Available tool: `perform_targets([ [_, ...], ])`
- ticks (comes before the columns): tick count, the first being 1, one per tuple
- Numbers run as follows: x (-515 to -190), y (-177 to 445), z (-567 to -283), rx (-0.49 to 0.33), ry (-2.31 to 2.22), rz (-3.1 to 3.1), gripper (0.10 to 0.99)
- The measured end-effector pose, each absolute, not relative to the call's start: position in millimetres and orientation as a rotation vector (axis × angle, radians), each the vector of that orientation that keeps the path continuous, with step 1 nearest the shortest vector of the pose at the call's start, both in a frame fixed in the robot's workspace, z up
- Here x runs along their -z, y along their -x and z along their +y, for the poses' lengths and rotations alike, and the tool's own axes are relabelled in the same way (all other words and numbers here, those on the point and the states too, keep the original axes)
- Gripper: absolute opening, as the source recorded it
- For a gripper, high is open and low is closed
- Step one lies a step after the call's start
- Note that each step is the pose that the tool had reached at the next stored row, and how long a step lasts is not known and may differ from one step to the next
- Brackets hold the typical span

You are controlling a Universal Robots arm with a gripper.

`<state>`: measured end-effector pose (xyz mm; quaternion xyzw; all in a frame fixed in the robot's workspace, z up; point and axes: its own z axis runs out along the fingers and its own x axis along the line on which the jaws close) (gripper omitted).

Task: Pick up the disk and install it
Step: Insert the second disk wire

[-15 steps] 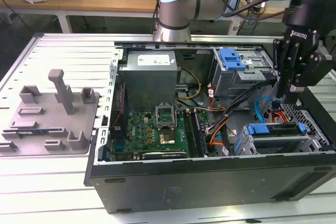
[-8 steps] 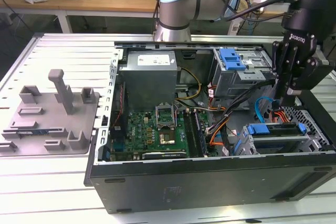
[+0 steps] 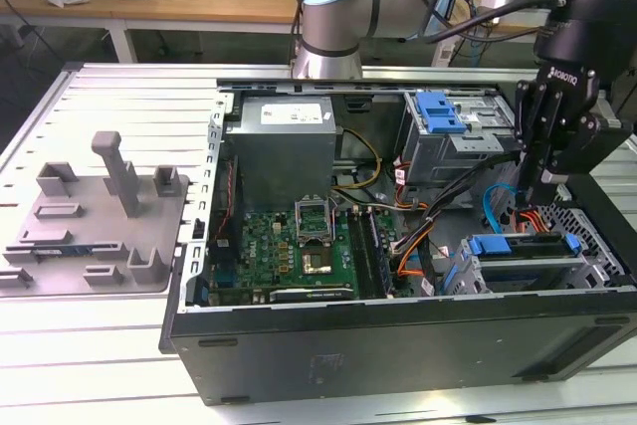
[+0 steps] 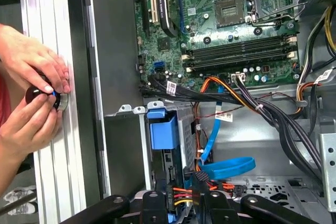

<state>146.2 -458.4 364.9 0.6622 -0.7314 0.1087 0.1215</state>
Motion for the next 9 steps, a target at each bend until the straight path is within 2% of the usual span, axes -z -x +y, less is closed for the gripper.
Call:
perform_targets([
  [9, -360.9, -145.9, -458.4, -0.314, -1.935, -2.137, 0.329],
])
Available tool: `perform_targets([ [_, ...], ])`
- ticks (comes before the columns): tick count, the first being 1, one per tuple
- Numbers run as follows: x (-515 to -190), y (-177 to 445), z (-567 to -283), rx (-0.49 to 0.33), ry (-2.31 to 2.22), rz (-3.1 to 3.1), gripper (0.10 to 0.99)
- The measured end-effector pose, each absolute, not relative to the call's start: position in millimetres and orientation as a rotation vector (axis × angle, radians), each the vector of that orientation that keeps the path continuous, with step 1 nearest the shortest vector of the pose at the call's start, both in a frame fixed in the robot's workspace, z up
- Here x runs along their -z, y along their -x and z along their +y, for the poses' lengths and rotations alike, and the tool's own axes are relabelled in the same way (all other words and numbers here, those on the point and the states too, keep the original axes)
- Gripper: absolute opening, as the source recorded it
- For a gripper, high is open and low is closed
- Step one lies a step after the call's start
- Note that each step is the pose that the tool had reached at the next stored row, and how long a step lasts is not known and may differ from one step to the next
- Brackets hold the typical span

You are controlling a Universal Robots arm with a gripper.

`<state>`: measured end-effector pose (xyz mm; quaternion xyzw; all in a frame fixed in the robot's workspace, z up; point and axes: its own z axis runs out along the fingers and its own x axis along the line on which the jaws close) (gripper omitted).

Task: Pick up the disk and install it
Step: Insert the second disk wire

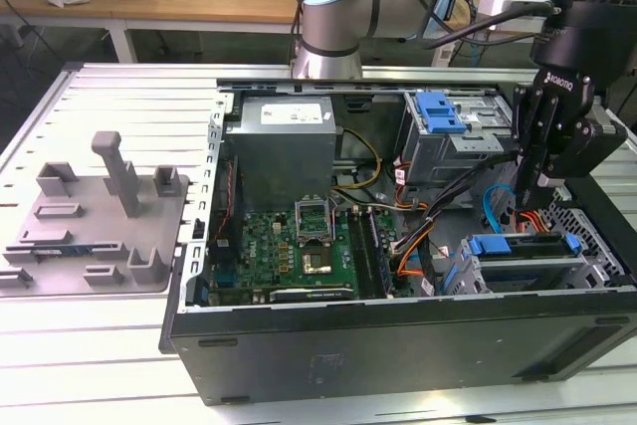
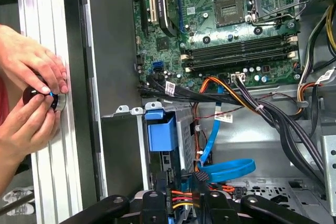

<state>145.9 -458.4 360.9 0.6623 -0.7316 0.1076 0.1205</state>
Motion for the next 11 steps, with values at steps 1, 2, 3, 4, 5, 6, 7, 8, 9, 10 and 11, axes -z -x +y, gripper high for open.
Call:
perform_targets([
  [1, -360.8, -145.9, -458.4, -0.31, -1.937, -2.14, 0.329],
  [2, -360.7, -145.9, -458.7, -0.299, -1.943, -2.145, 0.329],
  [3, -360.8, -145.9, -459.2, -0.281, -1.952, -2.155, 0.329],
  [4, -360.8, -145.9, -459.5, -0.27, -1.958, -2.161, 0.329],
  [5, -360.8, -145.9, -459.6, -0.266, -1.96, -2.163, 0.329],
  [6, -360.8, -145.9, -459.5, -0.267, -1.96, -2.163, 0.329],
  [7, -360.8, -145.9, -459.6, -0.267, -1.96, -2.163, 0.329],
  [8, -360.8, -145.8, -459.6, -0.268, -1.959, -2.162, 0.329],
  [9, -360.9, -145.8, -459.7, -0.269, -1.958, -2.161, 0.329],
  [10, -360.7, -145.8, -459.6, -0.269, -1.959, -2.159, 0.329],
  [11, -360.6, -145.9, -459.6, -0.27, -1.964, -2.155, 0.329],
])
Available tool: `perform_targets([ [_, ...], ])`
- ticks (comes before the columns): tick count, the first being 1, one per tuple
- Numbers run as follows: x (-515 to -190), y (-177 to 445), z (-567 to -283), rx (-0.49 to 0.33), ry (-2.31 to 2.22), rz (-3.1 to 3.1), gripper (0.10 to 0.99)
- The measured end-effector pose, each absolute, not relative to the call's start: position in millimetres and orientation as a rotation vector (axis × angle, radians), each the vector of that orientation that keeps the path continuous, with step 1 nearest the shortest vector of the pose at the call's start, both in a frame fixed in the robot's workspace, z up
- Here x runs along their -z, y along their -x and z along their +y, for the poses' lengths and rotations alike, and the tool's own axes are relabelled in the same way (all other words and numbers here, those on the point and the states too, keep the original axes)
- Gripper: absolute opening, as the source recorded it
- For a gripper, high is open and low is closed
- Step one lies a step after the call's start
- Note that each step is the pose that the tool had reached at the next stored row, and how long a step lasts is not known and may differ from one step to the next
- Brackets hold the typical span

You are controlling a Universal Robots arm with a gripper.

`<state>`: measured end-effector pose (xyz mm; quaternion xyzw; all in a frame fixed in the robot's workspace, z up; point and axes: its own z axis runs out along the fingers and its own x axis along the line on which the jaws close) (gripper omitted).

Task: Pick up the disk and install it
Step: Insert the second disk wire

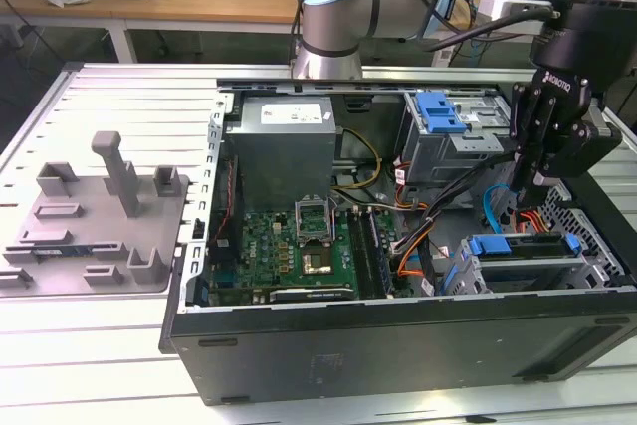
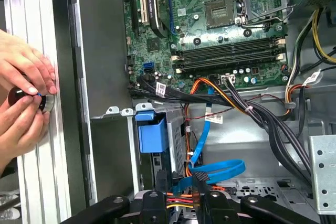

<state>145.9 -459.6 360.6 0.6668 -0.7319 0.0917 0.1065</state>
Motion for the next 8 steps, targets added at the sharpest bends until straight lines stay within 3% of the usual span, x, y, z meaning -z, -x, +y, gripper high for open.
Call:
perform_targets([
  [8, -359.4, -145.9, -459.6, -0.275, -2.0, -2.124, 0.314],
])
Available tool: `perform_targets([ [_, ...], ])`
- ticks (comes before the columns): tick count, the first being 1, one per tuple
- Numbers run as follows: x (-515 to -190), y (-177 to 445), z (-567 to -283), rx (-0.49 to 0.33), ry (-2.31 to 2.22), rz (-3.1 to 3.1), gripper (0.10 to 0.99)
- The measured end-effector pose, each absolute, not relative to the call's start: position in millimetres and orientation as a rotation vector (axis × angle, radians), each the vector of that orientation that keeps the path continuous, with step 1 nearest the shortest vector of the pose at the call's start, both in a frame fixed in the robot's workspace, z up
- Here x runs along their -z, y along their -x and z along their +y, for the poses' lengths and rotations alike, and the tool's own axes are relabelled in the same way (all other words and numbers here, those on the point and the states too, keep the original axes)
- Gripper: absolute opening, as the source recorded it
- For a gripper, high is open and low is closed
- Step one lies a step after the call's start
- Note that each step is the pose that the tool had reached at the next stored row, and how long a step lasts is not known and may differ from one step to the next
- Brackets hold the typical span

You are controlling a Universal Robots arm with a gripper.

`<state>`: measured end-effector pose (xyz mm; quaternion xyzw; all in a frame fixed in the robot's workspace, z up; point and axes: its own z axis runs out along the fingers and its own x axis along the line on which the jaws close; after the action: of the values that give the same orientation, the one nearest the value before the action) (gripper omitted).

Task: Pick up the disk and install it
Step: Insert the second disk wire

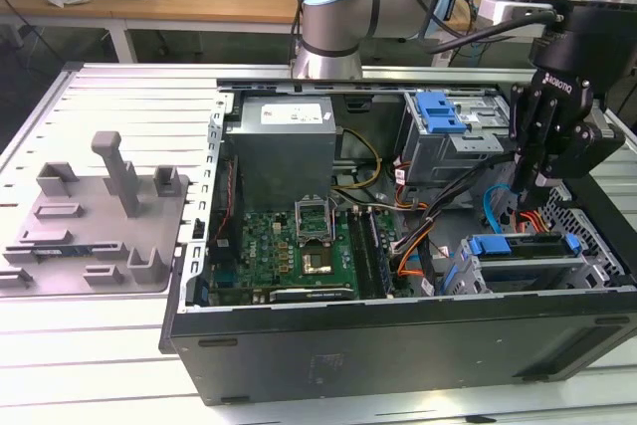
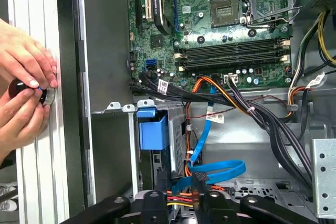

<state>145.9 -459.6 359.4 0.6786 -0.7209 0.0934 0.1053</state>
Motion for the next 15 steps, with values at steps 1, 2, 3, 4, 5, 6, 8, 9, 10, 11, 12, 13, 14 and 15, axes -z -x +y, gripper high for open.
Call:
perform_targets([
  [1, -359.4, -145.9, -459.6, -0.275, -2.0, -2.124, 0.314],
  [2, -359.3, -145.9, -459.6, -0.275, -2.0, -2.124, 0.247],
  [3, -359.2, -145.9, -459.6, -0.275, -2.0, -2.124, 0.247],
  [4, -359.2, -145.9, -459.6, -0.276, -2.0, -2.124, 0.176],
  [5, -359.1, -145.9, -459.6, -0.276, -2.0, -2.124, 0.176],
  [6, -359.1, -145.9, -459.6, -0.276, -2.0, -2.124, 0.176],
  [8, -359.1, -145.9, -459.6, -0.276, -2.0, -2.124, 0.176],
  [9, -359.1, -145.9, -459.6, -0.276, -2.0, -2.124, 0.165],
  [10, -359.0, -145.9, -459.6, -0.276, -2.0, -2.124, 0.161],
  [11, -358.9, -145.7, -459.8, -0.276, -1.999, -2.124, 0.161],
  [12, -358.8, -145.3, -461.1, -0.274, -2.0, -2.125, 0.161],
  [13, -358.9, -145.3, -462.6, -0.269, -2.004, -2.129, 0.161],
  [14, -359.0, -145.1, -464.6, -0.262, -2.008, -2.133, 0.161],
  [15, -359.0, -145.0, -467.0, -0.255, -2.013, -2.138, 0.161],
])
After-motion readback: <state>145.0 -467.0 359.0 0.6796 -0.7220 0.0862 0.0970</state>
